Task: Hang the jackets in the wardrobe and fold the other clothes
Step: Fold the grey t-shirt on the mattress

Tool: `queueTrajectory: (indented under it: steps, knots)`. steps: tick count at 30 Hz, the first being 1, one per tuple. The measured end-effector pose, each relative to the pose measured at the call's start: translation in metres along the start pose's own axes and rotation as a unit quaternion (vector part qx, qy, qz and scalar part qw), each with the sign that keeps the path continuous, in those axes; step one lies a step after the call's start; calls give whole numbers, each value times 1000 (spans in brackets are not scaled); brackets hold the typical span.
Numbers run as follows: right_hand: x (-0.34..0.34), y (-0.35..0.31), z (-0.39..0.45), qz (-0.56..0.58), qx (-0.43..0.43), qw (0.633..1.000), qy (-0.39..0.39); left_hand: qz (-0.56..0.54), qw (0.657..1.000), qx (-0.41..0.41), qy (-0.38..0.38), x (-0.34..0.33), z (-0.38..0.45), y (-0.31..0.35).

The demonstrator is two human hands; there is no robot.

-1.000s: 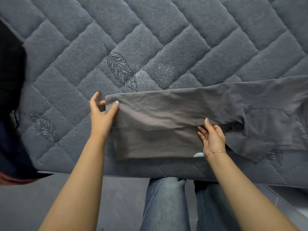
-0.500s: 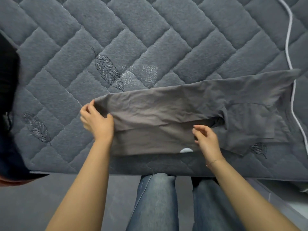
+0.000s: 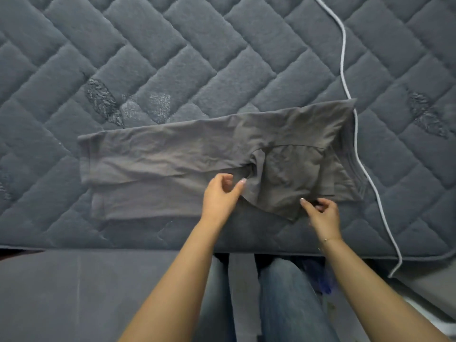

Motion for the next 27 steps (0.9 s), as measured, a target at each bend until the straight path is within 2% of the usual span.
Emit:
queueTrajectory:
  steps: [2,3,5,7,11,14,16,18,20,24,27]
  knots:
    - [-8,6,10,25,-33,997,-62,74,996,17,-44,-49,0,1]
    - [-12,7,15,25,-36,996,-76,123,991,23,-37,-65,1,0]
    - [-18,5,23,23,-15,995,-94,184,982,25,25,-78,4,2]
    - [-18,3,27,25,9,993,-115,183,979,3,93,-78,5,7]
    - [5,9,17,94,7,987,-130,47,990,-22,128,-67,-1,3]
    - [30,7,2,172,5,974,-148,-134,987,51,67,-65,-12,-6]
    - [43,-1,-8,219,5,961,-170,-290,948,134,-4,-77,-20,-14]
    - [53,-14,-15,250,10,949,-193,-376,908,181,-37,-87,-30,-11]
    - [60,-36,-15,253,27,944,-211,-408,897,168,-26,-87,-31,-2]
    - [52,-93,4,267,38,930,-249,-445,893,62,34,-62,-14,32]
    - [35,-131,25,340,-4,894,-291,-479,875,43,55,-43,8,56]
Point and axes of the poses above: each hand's wrist, its own z-axis towards the middle knuckle, its own x-axis out of the back of the hand, y = z × x, the point moved 4 cm from there along z, towards the middle knuckle, and after that the axes turned 13 degrees about -y, right-handed, at the moved point
